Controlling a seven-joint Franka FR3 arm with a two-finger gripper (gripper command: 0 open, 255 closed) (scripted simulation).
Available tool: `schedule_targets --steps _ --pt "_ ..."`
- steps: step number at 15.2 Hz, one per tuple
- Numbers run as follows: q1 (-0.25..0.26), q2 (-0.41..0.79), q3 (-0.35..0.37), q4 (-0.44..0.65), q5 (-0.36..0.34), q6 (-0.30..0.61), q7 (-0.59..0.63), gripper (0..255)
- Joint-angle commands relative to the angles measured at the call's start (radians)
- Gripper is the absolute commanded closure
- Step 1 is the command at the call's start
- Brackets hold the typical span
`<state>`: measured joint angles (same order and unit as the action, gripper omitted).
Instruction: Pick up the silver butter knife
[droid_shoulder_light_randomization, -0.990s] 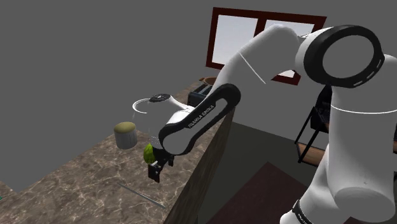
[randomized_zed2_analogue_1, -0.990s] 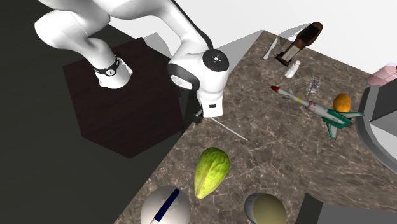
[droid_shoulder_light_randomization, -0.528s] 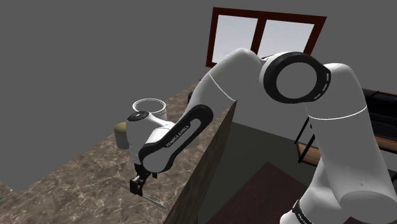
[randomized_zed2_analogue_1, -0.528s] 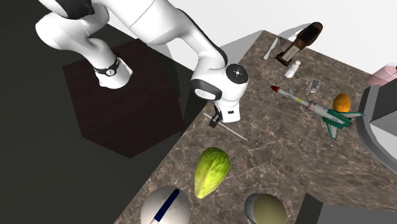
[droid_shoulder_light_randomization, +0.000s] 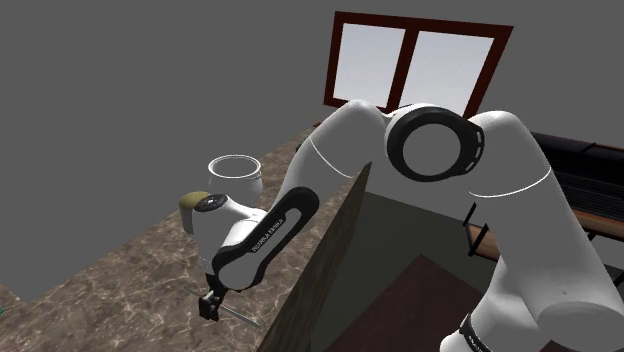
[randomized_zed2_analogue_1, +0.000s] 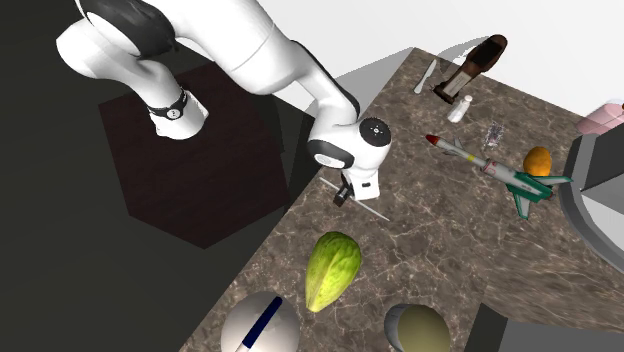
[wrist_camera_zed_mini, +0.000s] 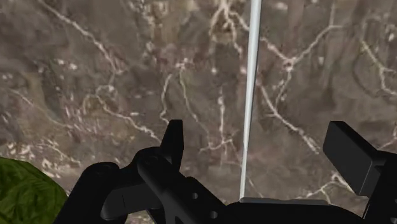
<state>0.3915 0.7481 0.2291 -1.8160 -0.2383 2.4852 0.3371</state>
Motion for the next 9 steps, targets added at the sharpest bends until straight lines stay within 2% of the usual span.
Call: schedule_targets --steps 1,2,3,9 --pt "0.005 0.016 -0.004 0.003 -0.004 0.014 0.005 0" --pt "0.005 0.017 -0.004 0.003 -0.004 0.014 0.005 0" --pt "0.004 0.014 -0.004 0.000 -0.004 0.014 0.004 255" --pt "0.004 0.014 -0.004 0.001 -0.004 0.014 0.005 255"
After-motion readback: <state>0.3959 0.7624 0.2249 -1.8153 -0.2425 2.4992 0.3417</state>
